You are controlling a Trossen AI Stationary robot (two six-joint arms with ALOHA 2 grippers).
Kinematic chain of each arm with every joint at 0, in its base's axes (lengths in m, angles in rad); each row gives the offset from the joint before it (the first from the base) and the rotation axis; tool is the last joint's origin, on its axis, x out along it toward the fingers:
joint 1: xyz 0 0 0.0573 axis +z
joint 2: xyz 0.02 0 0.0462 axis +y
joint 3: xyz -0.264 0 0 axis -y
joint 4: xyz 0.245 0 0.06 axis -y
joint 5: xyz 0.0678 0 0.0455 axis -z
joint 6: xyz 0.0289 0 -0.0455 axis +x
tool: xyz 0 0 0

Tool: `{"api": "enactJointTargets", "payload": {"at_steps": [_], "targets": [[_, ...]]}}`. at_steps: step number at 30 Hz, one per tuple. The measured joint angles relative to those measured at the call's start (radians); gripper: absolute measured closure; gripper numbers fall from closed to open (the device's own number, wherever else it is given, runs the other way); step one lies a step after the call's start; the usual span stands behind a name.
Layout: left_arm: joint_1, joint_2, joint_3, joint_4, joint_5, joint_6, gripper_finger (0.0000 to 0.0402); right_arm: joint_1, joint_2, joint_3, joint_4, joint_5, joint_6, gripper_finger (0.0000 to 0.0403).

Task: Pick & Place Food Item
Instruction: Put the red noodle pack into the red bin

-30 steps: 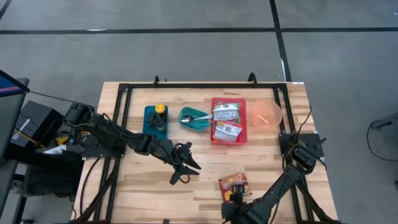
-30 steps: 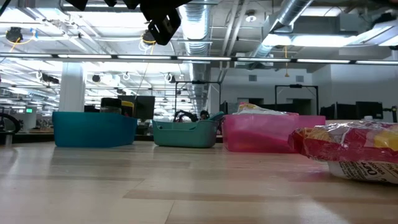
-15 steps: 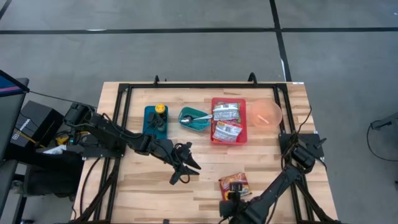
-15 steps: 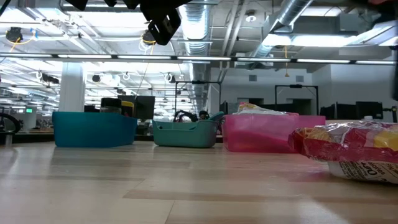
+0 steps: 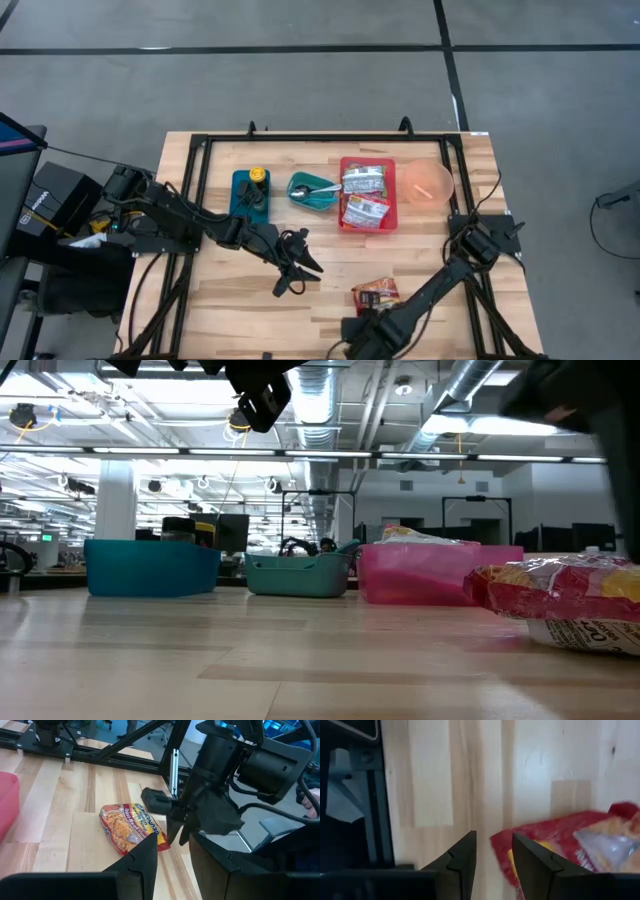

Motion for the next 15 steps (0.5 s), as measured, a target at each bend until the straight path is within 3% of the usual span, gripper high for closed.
{"api": "enactJointTargets", "payload": {"at_steps": [5,11,15], "targets": [[0.0,0.0,0.0,0.0,0.0,0.0,0.0293,0.006,0.0,0.0,-0.002,0.004,-0.049,0.0284],[0.0,0.0,0.0,0.0,0.0,0.0,0.0293,0.078,0.0,0.0,-0.028,0.186,-0.038,0.0285],[0.0,0.0,0.0,0.0,0.0,0.0,0.0293,0.098,0.0,0.0,-0.04,0.218,-0.021,0.0285]]}}
